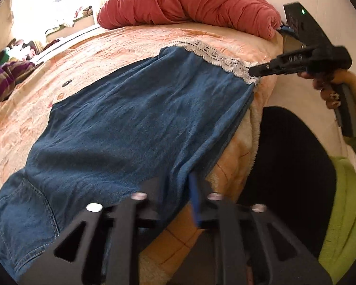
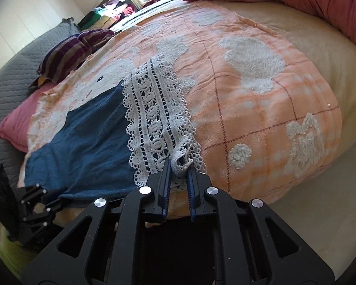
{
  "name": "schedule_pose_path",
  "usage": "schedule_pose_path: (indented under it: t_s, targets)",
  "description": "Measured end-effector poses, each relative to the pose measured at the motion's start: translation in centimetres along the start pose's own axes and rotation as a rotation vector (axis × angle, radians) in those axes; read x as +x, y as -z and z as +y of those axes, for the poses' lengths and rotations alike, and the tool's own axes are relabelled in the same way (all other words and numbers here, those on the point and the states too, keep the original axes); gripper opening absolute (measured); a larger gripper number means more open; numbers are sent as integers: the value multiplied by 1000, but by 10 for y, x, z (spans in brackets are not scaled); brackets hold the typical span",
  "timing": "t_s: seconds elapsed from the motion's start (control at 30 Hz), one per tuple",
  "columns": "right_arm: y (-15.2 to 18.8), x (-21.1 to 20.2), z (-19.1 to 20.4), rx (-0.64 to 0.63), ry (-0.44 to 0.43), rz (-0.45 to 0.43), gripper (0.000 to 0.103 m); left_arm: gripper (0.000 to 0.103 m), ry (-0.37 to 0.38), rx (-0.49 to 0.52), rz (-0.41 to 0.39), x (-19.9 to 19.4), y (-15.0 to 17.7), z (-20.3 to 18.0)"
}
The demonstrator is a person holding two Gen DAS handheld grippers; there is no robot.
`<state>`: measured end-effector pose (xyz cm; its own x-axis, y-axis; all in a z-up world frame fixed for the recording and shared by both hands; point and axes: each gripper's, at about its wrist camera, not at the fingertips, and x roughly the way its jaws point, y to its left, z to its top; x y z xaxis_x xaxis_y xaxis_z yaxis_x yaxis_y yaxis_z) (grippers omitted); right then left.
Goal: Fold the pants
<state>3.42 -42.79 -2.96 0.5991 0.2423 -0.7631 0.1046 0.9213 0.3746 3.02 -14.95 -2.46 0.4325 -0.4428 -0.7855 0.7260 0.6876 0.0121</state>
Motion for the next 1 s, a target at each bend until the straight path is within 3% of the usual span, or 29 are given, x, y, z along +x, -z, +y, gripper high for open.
schedule_pose_path:
  t_s: [0.03,0.17,0.2,0.27,0.3,0.4,0.5,0.63,0.77,0.83,0.87,0.9,1.0]
  targets:
    - [0,-3,0,-6,9,-1,22,45,12,-15,-6,-4,-1,5]
    - [-8,-28,4,-54,52,-80,25,57,41,-157,-141,-46,-13,43]
    - [-10,-33,6,-69,49,-101,28,64,27,-188,-161,-53,-16,54]
    - [-18,-36,13,-101,28,-123,33,66,-47,-229,-173,-61,-27,77]
    - [-27,-31,31,-174,1,-126,35,66,-95,-256,-159,-61,-37,93]
    - [-34,-20,50,-235,-20,-116,38,67,-65,-330,-138,-49,-60,127]
    - [-45,3,76,-307,-53,-87,44,71,-114,-338,-72,-17,-76,156]
    - [-54,34,94,-375,-11,-48,45,71,-47,-413,-22,25,-78,184]
    - [-52,54,80,-335,25,5,53,71,-31,-437,51,53,-70,188]
    - [-49,56,76,-322,19,13,53,57,-25,-439,67,60,-68,184]
    - [-47,57,75,-316,19,15,53,30,-32,-434,69,62,-67,183]
    - [-44,57,72,-313,20,16,53,11,-29,-433,68,62,-68,182]
    - [-39,52,70,-327,19,21,53,11,-21,-478,-1,44,-73,191]
